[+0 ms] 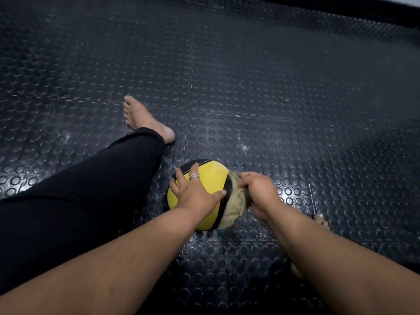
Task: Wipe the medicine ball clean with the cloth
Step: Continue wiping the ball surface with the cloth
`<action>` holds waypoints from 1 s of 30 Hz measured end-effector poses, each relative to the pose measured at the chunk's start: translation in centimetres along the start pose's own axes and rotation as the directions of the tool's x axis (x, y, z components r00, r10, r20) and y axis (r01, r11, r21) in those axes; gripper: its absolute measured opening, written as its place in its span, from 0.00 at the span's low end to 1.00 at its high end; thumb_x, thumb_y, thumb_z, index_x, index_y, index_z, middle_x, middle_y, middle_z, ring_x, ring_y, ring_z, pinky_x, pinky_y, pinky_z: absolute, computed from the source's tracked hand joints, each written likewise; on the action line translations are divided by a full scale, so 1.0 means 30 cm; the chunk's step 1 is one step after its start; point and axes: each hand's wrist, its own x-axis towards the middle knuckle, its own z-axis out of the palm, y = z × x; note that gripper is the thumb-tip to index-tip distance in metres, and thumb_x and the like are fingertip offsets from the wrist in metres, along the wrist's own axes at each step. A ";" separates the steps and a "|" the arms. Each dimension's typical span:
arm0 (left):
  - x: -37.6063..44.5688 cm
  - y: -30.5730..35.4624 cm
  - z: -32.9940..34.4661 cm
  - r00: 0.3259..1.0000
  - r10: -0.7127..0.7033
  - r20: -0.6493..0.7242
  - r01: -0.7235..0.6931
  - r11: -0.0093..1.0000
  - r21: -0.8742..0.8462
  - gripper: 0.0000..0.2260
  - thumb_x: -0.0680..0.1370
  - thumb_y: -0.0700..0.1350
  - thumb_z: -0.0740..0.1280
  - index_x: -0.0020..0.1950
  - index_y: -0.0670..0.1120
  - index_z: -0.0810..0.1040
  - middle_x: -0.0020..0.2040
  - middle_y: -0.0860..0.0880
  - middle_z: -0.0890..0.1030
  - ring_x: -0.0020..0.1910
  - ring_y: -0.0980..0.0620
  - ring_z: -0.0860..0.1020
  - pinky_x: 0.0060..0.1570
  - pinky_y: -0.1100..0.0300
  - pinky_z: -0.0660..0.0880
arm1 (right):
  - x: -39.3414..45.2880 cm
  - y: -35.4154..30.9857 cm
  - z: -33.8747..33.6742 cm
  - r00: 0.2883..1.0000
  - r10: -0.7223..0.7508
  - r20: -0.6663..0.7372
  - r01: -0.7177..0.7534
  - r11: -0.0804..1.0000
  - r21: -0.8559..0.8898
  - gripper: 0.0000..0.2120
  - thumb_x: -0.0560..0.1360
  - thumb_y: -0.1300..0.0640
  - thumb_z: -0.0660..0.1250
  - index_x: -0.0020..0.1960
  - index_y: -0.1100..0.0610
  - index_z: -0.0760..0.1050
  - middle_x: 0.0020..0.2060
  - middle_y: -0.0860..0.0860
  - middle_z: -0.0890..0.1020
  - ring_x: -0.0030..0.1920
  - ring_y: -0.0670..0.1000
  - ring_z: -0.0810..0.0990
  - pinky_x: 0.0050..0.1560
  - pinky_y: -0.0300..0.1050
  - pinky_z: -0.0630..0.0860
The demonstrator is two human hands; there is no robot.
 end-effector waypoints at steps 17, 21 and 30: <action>0.019 -0.087 -0.088 0.971 0.003 0.238 -0.067 0.962 0.263 0.64 0.61 0.52 0.83 0.77 0.62 0.35 0.78 0.43 0.33 0.77 0.35 0.43 0.75 0.43 0.53 | -0.110 0.036 0.088 0.863 -0.448 0.232 0.477 0.573 -0.667 0.08 0.74 0.58 0.68 0.52 0.54 0.80 0.45 0.48 0.80 0.45 0.46 0.75 0.44 0.34 0.70; 0.019 -0.110 -0.093 0.974 0.046 0.223 -0.102 0.963 0.248 0.61 0.60 0.53 0.82 0.77 0.65 0.39 0.78 0.46 0.39 0.76 0.37 0.48 0.74 0.43 0.58 | -0.164 0.116 0.125 0.809 -0.496 0.316 0.531 0.385 -0.755 0.14 0.78 0.54 0.63 0.62 0.49 0.76 0.58 0.46 0.71 0.59 0.48 0.65 0.61 0.42 0.66; 0.020 -0.069 -0.075 0.945 -0.012 0.328 -0.099 0.942 0.321 0.65 0.63 0.48 0.83 0.75 0.64 0.30 0.75 0.42 0.26 0.76 0.33 0.35 0.75 0.39 0.52 | -0.103 0.108 0.093 0.803 -0.447 0.394 0.544 0.278 -0.792 0.16 0.80 0.56 0.58 0.66 0.55 0.73 0.51 0.54 0.72 0.53 0.54 0.72 0.55 0.48 0.72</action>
